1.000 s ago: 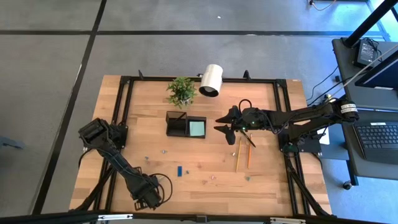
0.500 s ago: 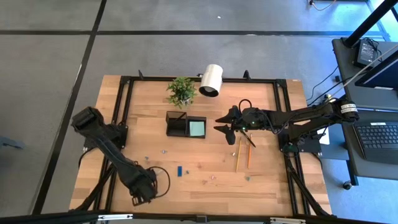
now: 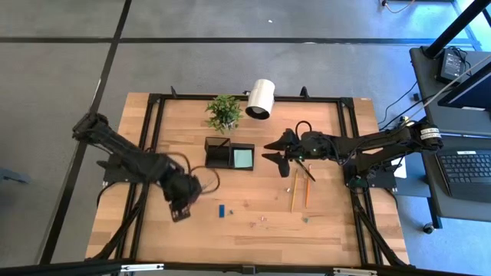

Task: Pick and place office supplies into organizer
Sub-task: Put the red scissors into the black desk organizer

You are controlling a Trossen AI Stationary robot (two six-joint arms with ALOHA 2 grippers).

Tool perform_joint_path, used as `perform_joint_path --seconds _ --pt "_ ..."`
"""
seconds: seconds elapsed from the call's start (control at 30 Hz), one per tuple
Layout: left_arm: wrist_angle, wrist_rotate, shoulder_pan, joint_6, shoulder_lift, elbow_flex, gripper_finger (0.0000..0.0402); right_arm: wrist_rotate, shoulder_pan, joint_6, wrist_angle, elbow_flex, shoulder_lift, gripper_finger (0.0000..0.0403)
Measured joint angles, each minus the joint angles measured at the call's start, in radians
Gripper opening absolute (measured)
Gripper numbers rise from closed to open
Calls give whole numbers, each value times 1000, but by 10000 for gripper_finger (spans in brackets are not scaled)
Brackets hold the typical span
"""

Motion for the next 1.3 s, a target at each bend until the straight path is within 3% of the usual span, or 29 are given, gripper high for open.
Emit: perform_joint_path --seconds 0.1,0.17,0.3,0.47,0.6,0.8,1.0,1.3 --pt "22 -48 75 86 -28 0 88 -5 0 0 36 0 0 188" --pt "41 -56 123 143 -43 0 88 -61 0 -27 14 29 0 188" --pt "69 -55 201 234 -60 0 88 -148 24 -209 -230 187 1 188" --pt "107 -50 273 256 -68 0 88 17 78 -390 -686 484 53 188" --pt "158 -44 317 256 -73 0 88 97 116 -520 -885 687 117 188" --pt "327 54 381 256 -76 0 88 98 172 -618 -900 867 189 188" --pt "489 204 435 212 -76 0 88 163 223 -792 -904 919 252 188" --pt "537 249 510 88 -76 0 88 509 321 -1184 -901 964 388 188"
